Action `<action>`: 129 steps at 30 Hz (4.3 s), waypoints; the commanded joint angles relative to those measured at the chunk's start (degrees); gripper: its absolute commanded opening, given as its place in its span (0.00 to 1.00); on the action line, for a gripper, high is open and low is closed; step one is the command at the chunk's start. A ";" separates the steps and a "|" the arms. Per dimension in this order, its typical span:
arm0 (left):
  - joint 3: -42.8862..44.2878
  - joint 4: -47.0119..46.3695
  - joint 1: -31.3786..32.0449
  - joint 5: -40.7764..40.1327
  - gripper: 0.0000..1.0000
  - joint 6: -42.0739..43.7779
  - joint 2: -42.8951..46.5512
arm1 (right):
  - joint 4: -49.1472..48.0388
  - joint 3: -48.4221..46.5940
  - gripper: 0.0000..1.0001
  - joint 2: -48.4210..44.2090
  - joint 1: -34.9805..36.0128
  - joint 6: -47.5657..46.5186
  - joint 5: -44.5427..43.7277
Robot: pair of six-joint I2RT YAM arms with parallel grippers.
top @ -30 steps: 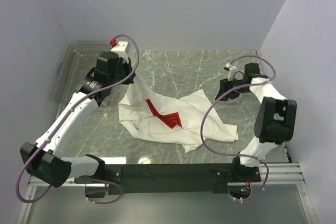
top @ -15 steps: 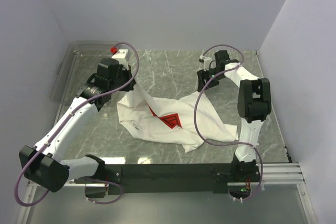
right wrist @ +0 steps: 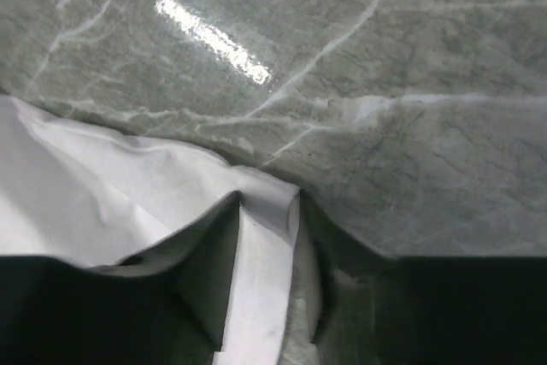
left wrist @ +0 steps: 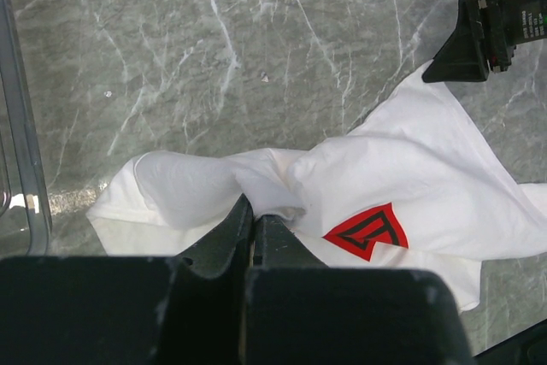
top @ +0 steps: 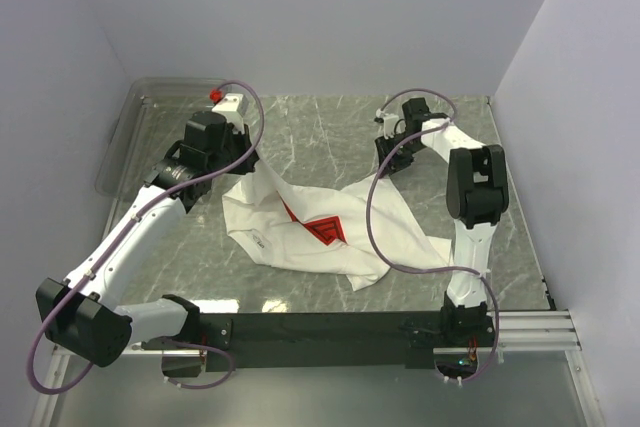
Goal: Fold and stack the t-shirts
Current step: Flatten the tshirt out
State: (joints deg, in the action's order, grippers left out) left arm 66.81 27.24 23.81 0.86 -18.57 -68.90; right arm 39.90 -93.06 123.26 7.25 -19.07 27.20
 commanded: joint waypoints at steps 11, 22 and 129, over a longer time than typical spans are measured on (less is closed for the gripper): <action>1.66 -3.51 0.01 -0.69 0.00 -1.03 10.27 | -1.06 14.03 0.00 -35.83 -3.46 -5.89 11.19; 10.17 -12.03 0.09 1.77 0.01 -1.21 28.37 | 7.12 -3.34 0.00 -71.48 -18.93 -5.03 8.85; -19.58 -4.84 -0.61 4.58 0.81 -26.06 3.06 | 4.75 54.99 0.73 -64.99 -20.08 -40.70 -4.96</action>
State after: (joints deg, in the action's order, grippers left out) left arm 55.72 17.23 23.24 -0.43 -34.87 -69.69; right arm 46.98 -39.66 57.95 -13.23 -57.78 23.20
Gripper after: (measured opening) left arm 0.823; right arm 0.735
